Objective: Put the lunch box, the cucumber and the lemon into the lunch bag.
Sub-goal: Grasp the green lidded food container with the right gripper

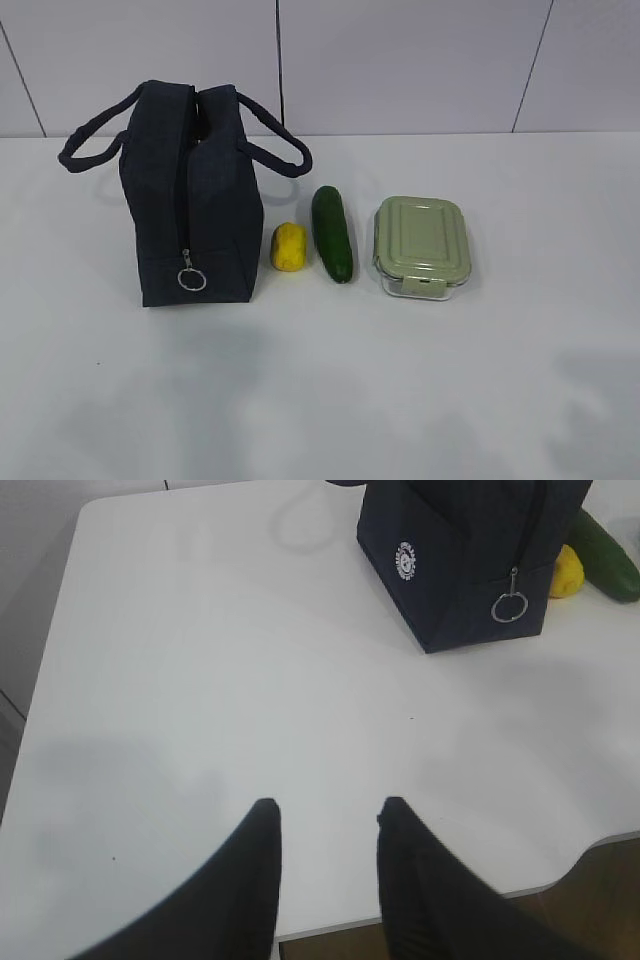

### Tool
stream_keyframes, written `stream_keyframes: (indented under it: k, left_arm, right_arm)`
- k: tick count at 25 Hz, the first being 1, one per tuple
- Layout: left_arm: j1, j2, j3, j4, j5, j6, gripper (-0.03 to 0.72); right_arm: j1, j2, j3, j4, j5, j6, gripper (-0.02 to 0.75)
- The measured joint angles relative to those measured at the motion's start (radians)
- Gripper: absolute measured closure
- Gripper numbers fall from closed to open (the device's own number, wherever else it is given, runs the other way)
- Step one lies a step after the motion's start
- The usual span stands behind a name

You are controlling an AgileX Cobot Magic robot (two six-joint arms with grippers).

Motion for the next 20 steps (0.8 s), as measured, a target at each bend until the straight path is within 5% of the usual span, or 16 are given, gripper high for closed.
stream_keyframes:
  k: [20]
  left_arm:
    - [0.0,0.0,0.0,0.0,0.0,0.0,0.452]
  right_arm:
    - [0.0,0.0,0.0,0.027,-0.069,0.023,0.24]
